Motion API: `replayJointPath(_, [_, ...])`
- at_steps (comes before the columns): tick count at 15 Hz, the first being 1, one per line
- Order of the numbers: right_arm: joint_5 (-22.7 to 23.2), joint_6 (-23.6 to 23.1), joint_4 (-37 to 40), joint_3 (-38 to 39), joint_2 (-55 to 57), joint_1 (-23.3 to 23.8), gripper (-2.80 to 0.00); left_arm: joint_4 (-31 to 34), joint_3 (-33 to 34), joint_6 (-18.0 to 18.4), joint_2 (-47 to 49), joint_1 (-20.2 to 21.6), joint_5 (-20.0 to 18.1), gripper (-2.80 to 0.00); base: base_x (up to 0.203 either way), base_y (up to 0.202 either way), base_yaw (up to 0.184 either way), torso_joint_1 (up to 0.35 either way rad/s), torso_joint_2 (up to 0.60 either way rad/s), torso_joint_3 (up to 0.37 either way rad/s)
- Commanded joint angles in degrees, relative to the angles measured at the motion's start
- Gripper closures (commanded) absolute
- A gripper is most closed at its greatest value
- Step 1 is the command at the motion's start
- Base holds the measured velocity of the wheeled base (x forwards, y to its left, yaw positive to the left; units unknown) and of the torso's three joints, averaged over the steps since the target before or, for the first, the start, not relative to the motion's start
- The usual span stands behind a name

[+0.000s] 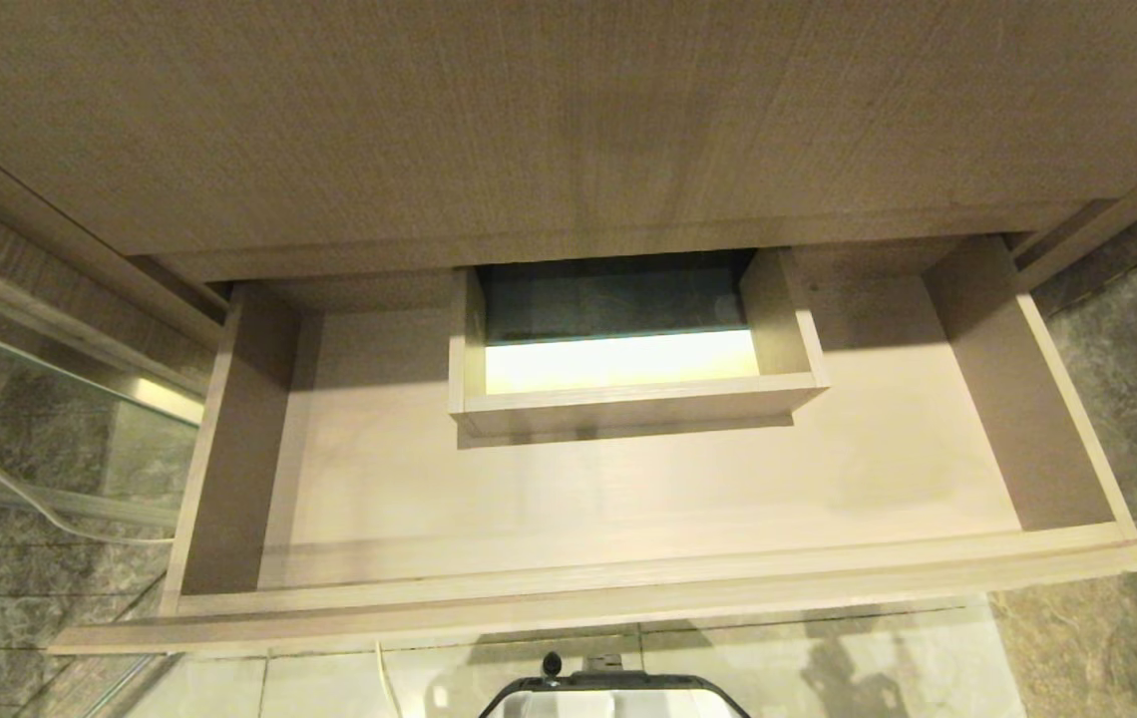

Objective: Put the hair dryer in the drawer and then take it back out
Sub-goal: Pull open the drawer

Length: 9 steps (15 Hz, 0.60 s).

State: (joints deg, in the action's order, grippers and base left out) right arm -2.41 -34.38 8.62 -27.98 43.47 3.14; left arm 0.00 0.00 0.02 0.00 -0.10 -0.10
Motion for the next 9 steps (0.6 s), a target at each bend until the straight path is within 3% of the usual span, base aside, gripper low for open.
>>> replayJointPath(1, [-0.03, 3.64, -0.07, 0.36, -5.04, 0.99, 0.00, 0.00, 0.09, -0.02, 0.00, 0.01, 0.01, 0.00, 0.000, 0.000, 0.000, 0.000, 0.00, 0.000])
replayJointPath(5, [-0.78, 6.69, -0.85, 0.18, -7.03, 0.99, 0.00, 0.00, 0.09, -0.02, 0.00, 0.01, 0.01, 0.00, 0.000, 0.000, 0.000, 0.000, 0.00, 0.000])
replayJointPath(6, [-0.81, 11.17, -3.20, 0.65, -8.43, 0.83, 0.00, 0.00, 0.09, -0.02, 0.00, 0.01, 0.01, 0.00, 0.000, 0.000, 0.000, 0.000, 0.00, 0.000])
replayJointPath(9, [-0.84, 13.50, -6.19, 5.86, -12.30, 0.71, 0.00, 0.00, 0.09, -0.02, 0.00, 0.01, 0.01, 0.00, 0.000, 0.000, 0.000, 0.000, 0.00, 0.000])
